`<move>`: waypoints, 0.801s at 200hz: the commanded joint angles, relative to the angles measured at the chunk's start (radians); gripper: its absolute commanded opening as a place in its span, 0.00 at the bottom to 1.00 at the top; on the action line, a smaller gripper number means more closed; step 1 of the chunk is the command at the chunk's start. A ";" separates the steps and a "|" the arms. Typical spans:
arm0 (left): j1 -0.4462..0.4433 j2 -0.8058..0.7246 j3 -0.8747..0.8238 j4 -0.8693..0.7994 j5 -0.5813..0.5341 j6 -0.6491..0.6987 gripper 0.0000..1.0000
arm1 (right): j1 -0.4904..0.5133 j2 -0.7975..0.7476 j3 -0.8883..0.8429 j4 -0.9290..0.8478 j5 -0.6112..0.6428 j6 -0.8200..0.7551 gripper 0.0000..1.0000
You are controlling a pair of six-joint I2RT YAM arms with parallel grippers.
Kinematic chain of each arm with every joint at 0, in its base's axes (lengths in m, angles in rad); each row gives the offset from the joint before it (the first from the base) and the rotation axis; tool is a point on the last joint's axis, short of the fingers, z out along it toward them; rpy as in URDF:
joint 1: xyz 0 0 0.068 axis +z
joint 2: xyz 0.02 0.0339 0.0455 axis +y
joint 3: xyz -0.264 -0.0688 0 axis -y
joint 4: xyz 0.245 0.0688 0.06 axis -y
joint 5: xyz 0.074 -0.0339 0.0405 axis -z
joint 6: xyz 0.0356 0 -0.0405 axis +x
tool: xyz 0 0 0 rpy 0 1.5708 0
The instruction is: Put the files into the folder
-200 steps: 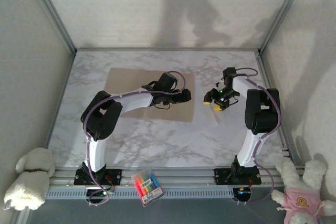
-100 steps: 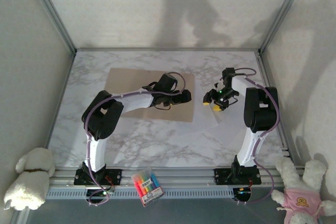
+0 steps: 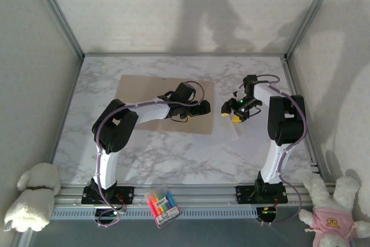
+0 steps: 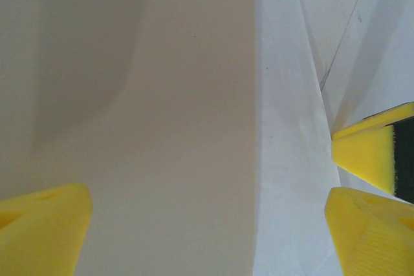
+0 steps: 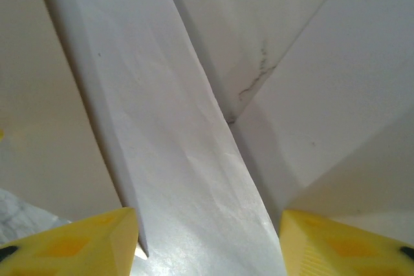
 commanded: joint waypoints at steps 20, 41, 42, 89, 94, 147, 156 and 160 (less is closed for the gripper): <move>-0.005 0.006 0.016 0.006 0.012 -0.008 0.93 | 0.008 -0.015 -0.009 -0.020 -0.081 -0.025 0.60; -0.005 0.005 0.016 0.006 0.012 -0.008 0.93 | 0.008 -0.022 -0.014 -0.015 -0.103 -0.025 0.60; -0.005 0.005 0.016 0.006 0.012 -0.008 0.93 | 0.007 -0.022 -0.015 -0.015 -0.104 -0.026 0.60; -0.006 0.001 0.011 0.010 0.012 -0.011 0.93 | 0.008 -0.018 -0.028 -0.009 -0.123 -0.045 0.59; -0.005 0.001 0.012 0.010 0.012 -0.010 0.93 | 0.008 -0.016 -0.028 -0.007 -0.123 -0.048 0.59; -0.007 -0.003 0.010 0.006 0.013 -0.009 0.93 | 0.029 0.039 0.043 -0.051 -0.143 -0.106 0.58; -0.008 -0.004 0.010 0.005 0.011 -0.008 0.93 | 0.029 0.046 0.038 -0.042 -0.175 -0.110 0.58; -0.008 -0.004 0.010 0.005 0.011 -0.008 0.93 | 0.029 0.048 0.038 -0.038 -0.176 -0.109 0.58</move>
